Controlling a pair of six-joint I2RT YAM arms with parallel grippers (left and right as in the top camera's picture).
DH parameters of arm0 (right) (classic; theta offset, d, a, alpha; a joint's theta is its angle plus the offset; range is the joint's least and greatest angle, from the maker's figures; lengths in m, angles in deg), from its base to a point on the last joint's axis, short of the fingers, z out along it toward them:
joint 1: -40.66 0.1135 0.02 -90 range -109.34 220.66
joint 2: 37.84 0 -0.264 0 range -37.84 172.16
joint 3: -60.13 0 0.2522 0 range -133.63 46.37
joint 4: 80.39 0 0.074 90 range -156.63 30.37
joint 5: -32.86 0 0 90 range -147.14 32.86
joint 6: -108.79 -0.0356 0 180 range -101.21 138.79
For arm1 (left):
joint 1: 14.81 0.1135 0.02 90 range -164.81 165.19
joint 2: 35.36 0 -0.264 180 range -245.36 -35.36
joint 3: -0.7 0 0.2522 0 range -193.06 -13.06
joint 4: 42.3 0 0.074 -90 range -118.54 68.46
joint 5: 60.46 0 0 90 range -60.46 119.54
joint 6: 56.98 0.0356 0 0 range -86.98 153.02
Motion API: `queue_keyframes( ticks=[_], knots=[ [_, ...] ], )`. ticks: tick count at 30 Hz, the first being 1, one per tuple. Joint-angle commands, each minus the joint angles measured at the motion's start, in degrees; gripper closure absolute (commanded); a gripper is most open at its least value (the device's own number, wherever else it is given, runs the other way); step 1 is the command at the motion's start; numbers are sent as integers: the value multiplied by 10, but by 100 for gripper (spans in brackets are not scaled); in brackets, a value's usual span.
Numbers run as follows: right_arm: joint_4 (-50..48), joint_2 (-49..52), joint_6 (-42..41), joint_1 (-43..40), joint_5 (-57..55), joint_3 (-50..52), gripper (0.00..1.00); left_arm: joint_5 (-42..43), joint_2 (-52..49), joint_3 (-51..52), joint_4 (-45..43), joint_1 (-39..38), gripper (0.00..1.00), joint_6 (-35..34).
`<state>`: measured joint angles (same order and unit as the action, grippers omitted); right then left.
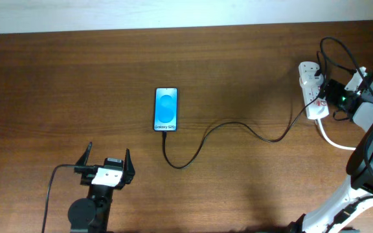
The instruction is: Plug charger to phone and switch on socket
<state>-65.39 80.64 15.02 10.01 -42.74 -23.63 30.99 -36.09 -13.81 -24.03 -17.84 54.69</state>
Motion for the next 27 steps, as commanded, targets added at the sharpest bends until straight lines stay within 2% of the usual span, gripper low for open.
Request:
queue_keyframes(
  ticks=[1, 27],
  knots=[
    [20, 19, 3, 20, 16, 3, 4, -2, 4, 2, 2, 0, 1, -4],
    [72, 19, 3, 33, 19, 3, 4, -2, 4, 2, 2, 0, 1, -4]
  ],
)
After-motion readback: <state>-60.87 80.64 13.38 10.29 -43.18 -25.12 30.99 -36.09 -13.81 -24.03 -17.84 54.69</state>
